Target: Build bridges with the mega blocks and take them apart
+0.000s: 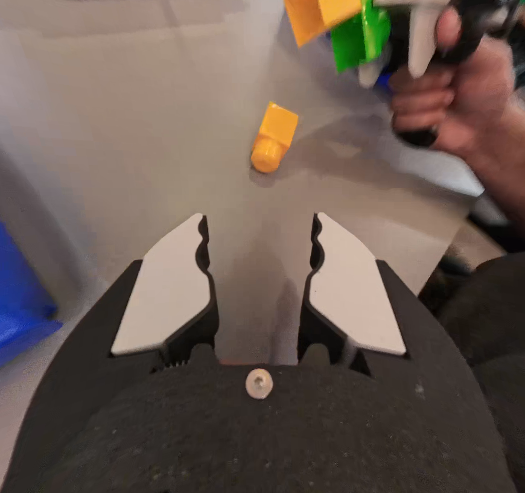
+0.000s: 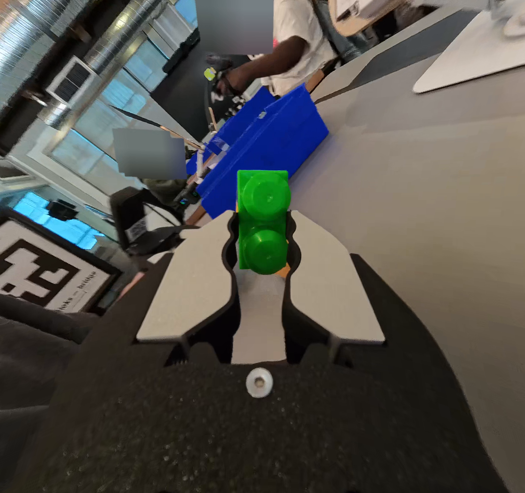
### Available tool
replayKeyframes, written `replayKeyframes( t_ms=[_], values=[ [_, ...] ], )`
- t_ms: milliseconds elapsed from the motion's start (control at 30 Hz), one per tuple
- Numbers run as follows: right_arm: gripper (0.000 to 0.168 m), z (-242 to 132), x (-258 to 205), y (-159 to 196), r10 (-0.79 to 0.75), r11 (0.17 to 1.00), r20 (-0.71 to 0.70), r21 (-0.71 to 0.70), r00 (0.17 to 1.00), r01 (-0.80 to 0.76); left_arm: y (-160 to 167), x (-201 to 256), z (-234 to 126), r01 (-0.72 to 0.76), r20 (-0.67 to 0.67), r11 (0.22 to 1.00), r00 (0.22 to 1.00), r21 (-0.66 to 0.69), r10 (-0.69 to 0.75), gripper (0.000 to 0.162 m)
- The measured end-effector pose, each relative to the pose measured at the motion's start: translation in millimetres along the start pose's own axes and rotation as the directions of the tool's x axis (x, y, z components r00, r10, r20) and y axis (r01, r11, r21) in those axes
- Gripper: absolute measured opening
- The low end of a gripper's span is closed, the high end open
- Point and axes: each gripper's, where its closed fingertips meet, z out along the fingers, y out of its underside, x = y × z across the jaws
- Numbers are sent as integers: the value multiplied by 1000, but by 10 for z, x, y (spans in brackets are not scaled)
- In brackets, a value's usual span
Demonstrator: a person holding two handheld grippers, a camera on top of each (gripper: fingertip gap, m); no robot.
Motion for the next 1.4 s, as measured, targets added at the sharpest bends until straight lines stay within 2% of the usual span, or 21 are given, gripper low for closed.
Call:
replayKeyframes(
  t_ms=[133, 267, 333, 467, 600, 667, 733, 767, 800, 867, 933, 967, 1000, 1033, 1100, 1167, 1233, 1300, 1400],
  values=[
    [32, -73, 59, -80, -39, 999, -45, -7, 998, 39, 107, 120, 62, -147, 47, 986, 988, -75, 150, 71],
    [32, -113, 87, -83, -74, 997, -93, -23, 993, 72, -104, 176, 355, -260, 36, 953, 963, -159, 269, 70],
    [32, -147, 118, -97, -112, 993, -135, -43, 984, 107, -250, 177, 591, -324, 14, 905, 940, -275, 340, 74],
    [32, -223, 133, -157, -140, 990, -175, -43, 975, 134, -388, 103, 997, -411, -4, 752, 879, -515, 477, 73],
    [32, -268, 186, -141, -136, 990, -193, -49, 972, 129, -174, 10, 1134, -367, -47, 616, 881, -697, 471, 61],
    [32, -265, 212, -113, -124, 992, -190, -54, 974, 116, -94, 22, 1162, -331, -66, 598, 905, -730, 420, 54],
    [32, -249, 220, -88, -112, 993, -181, -59, 977, 103, -108, 16, 1191, -288, -52, 616, 927, -733, 372, 37],
    [32, -240, 220, -79, -109, 993, -174, -59, 979, 100, -127, -1, 1194, -269, -42, 624, 935, -733, 353, 37],
    [32, -234, 219, -72, -101, 994, -167, -58, 981, 93, -172, -9, 1193, -256, -36, 646, 942, -719, 333, 37],
    [32, -232, 209, -71, -66, 997, -141, -37, 988, 61, -353, 26, 1174, -215, -48, 755, 970, -619, 237, 36],
    [32, -238, 174, -117, -21, 1000, -104, 18, 994, 23, -672, 119, 1120, -90, -119, 912, 992, -400, 46, 36],
    [32, -239, 141, -163, 2, 998, -78, 62, 997, 2, -873, 174, 1061, 22, -188, 967, 980, -254, -71, 36],
    [32, -242, 98, -228, 28, 993, -48, 119, 998, -22, -1068, 224, 973, 154, -281, 982, 943, -112, -180, 36],
    [32, -239, 56, -280, 54, 985, -21, 167, 998, -50, -1237, 260, 869, 281, -384, 960, 888, 13, -255, 36],
    [32, -205, -34, -356, 88, 965, 28, 244, 996, -92, -1443, 249, 688, 479, -538, 856, 781, 194, -315, 36],
    [31, -142, -112, -391, 94, 952, 52, 286, 994, -105, -1475, 200, 617, 573, -597, 770, 732, 280, -328, 36],
    [32, -84, -173, -421, 101, 939, 64, 324, 993, -116, -1487, 235, 579, 624, -648, 718, 690, 307, -322, 36],
    [32, -16, -225, -418, 95, 938, 65, 328, 993, -111, -1499, 313, 567, 642, -682, 707, 661, 297, -313, 36],
    [31, 33, -237, -393, 64, 952, 29, 297, 998, -70, -1544, 361, 502, 601, -670, 726, 693, 335, -265, 36]
  ],
)
